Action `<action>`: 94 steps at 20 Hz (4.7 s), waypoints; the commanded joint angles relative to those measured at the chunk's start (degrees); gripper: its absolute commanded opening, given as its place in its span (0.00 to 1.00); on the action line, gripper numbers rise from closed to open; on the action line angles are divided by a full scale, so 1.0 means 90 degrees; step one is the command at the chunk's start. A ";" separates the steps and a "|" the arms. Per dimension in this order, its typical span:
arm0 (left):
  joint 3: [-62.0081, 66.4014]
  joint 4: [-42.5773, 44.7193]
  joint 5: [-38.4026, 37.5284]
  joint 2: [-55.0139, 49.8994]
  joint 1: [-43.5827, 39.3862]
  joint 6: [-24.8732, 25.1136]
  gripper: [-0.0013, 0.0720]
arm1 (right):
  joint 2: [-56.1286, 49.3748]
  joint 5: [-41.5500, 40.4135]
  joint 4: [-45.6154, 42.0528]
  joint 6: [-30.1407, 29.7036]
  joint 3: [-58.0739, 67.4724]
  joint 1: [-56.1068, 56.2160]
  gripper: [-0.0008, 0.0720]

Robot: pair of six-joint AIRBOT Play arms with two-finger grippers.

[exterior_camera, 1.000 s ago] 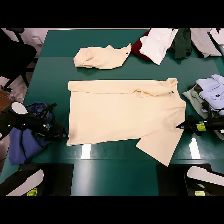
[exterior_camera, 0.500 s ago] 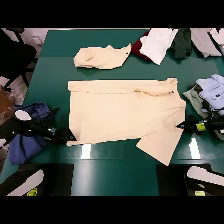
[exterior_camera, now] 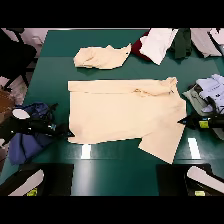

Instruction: Fold the shirts.

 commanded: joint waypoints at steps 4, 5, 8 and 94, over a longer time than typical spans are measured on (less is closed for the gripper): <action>0.1173 0.0743 0.0865 0.1190 0.0007 -0.1212 0.05 | 0.1792 -0.0355 0.0347 0.0418 0.0005 -0.0010 0.05; 0.1290 0.0746 0.1226 0.1173 0.0007 -0.1314 0.05 | 0.1972 -0.0556 0.0449 0.0432 0.0007 0.0056 0.05; 0.1384 0.0709 0.2244 0.1008 0.0007 -0.1511 0.05 | 0.2089 -0.1433 0.0551 0.0651 0.0168 0.0342 0.05; 0.7737 0.6805 0.0602 -0.4189 -0.2776 -0.4680 0.05 | -0.2824 -0.0131 -0.0940 0.1858 0.7036 0.6785 0.05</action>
